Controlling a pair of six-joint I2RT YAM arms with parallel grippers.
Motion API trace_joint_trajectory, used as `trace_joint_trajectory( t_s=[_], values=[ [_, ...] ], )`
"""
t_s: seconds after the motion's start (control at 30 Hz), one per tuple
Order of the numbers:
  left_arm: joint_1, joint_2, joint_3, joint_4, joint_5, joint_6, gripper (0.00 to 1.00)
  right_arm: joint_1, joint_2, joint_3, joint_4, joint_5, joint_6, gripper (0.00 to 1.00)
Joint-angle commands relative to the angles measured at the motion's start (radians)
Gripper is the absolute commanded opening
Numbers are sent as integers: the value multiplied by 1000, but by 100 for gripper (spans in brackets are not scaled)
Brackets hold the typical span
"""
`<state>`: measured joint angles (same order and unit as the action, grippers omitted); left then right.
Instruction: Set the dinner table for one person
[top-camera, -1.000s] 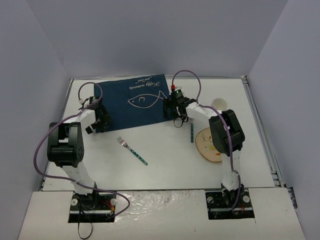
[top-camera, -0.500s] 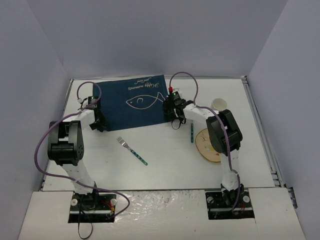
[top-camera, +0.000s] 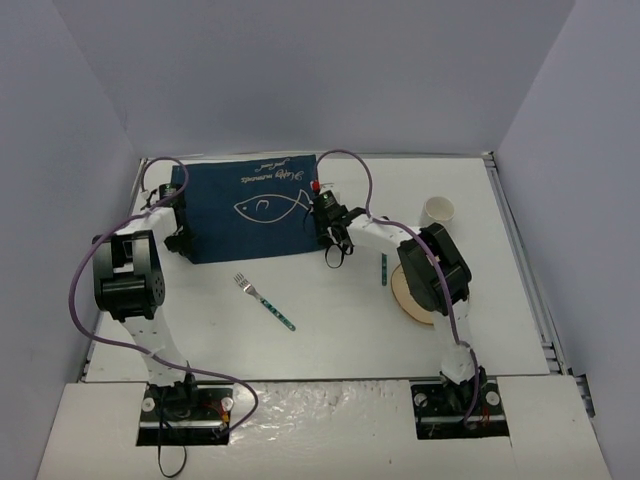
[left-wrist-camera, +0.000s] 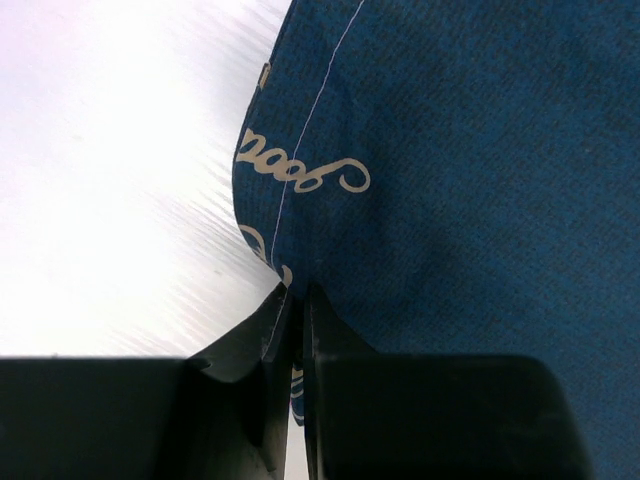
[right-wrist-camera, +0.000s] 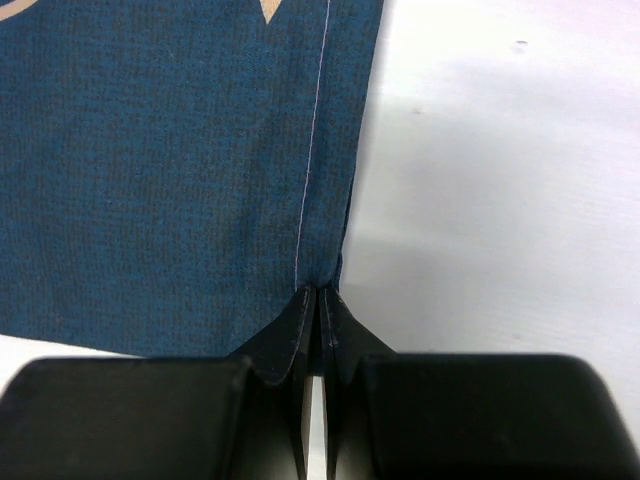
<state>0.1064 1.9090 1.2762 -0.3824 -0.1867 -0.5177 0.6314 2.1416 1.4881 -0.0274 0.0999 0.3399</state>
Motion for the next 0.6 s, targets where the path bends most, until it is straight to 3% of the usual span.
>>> trace_joint_trajectory(
  t_s=[0.0,0.57],
  values=[
    [74,26,58,-68,-50,76,0,36,34,61,-40,-29,23,0],
    [137,115,174,-113,-129,186,2,92,52,74,-45,-54,129,0]
  ],
)
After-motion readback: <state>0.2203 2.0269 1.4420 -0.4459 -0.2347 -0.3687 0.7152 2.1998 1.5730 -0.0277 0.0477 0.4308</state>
